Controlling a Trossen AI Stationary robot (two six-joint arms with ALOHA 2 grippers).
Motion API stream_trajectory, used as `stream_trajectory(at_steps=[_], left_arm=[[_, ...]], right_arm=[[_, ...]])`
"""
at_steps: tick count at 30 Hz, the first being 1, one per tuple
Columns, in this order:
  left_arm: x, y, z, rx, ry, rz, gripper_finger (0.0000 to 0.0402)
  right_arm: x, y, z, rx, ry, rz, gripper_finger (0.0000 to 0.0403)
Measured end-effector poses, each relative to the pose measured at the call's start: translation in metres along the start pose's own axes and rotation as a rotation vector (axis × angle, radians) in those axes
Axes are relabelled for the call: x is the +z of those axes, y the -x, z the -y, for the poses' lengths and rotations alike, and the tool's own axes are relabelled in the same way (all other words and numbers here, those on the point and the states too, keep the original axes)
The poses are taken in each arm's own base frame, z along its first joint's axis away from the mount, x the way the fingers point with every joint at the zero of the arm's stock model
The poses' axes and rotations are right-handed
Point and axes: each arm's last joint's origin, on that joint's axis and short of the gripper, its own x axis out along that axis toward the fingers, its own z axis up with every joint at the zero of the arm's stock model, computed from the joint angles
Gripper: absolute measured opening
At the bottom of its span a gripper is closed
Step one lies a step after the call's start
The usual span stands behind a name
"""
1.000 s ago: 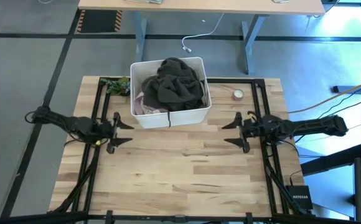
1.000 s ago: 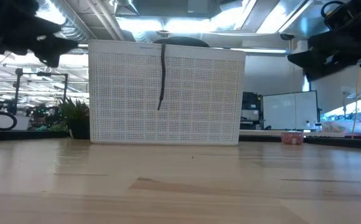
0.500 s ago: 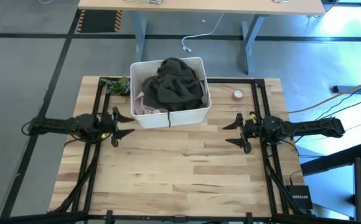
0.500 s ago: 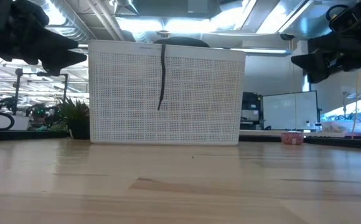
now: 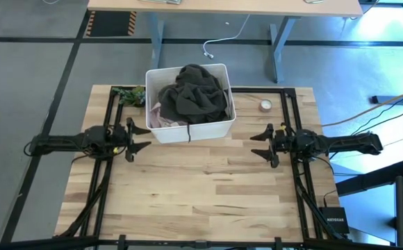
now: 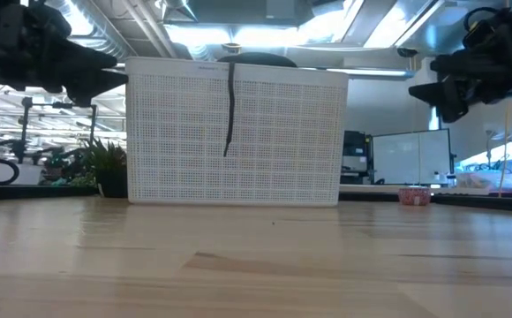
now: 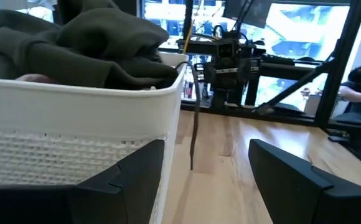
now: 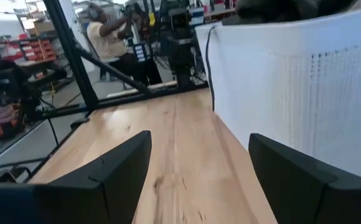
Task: Sort clothes
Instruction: Return to Home Position
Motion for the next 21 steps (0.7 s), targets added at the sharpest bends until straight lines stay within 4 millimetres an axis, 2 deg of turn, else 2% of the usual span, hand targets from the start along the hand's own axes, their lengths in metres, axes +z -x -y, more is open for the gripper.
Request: stream_trajectory(at_steps=[5,8,21], left_arm=[[0.0,0.0,-0.002,0.021,0.005,0.001,0.0233],[0.0,0.0,-0.002,0.013,0.002,-0.001,0.0233],[0.0,0.0,-0.002,0.009,0.004,-0.002,0.0233]], right_arm=[[-0.002,0.007,0.001,0.001,-0.014,-0.005,0.0289],[0.002,0.011,-0.001,0.031,-0.009,0.05,0.0289],[0.001,0.011,-0.001,0.035,0.014,0.037,0.0289]])
